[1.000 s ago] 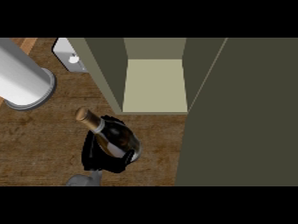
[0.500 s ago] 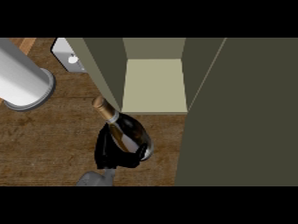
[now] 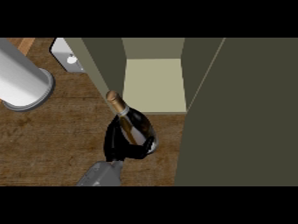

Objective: Pick up the wine, place it into the cabinet and close the cabinet

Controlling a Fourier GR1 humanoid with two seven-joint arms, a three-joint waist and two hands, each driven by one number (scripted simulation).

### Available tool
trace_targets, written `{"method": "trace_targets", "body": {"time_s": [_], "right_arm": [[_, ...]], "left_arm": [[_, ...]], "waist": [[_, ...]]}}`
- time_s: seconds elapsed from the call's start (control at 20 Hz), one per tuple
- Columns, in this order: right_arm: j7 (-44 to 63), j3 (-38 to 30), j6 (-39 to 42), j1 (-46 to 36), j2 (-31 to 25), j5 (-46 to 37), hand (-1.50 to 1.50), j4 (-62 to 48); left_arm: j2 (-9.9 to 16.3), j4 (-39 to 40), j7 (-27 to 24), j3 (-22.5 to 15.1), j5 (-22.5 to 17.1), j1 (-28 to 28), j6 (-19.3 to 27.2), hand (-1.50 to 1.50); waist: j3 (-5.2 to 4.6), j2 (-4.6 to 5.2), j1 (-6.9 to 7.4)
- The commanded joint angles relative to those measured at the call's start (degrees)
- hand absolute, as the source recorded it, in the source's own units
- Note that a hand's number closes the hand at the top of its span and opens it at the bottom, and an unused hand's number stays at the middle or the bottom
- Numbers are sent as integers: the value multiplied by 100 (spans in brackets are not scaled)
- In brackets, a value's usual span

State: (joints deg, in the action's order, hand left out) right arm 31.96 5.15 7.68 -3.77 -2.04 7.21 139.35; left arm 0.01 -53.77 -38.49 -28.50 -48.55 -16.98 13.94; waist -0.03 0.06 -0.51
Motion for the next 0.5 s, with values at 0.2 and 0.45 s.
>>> {"method": "trace_targets", "body": {"time_s": [0.2, 0.45], "right_arm": [[-87, -104, 17, -235, 17, 165, -150, -274], [8, 84, 79, 329, 56, 178, -150, 384]], "left_arm": [[-1, 891, -169, 30, -493, -1123, 107, 150], [-1, 1201, -417, -201, -1001, -1503, 271, 150]], "waist": [[1, 7, -14], [0, 6, -63]]}}
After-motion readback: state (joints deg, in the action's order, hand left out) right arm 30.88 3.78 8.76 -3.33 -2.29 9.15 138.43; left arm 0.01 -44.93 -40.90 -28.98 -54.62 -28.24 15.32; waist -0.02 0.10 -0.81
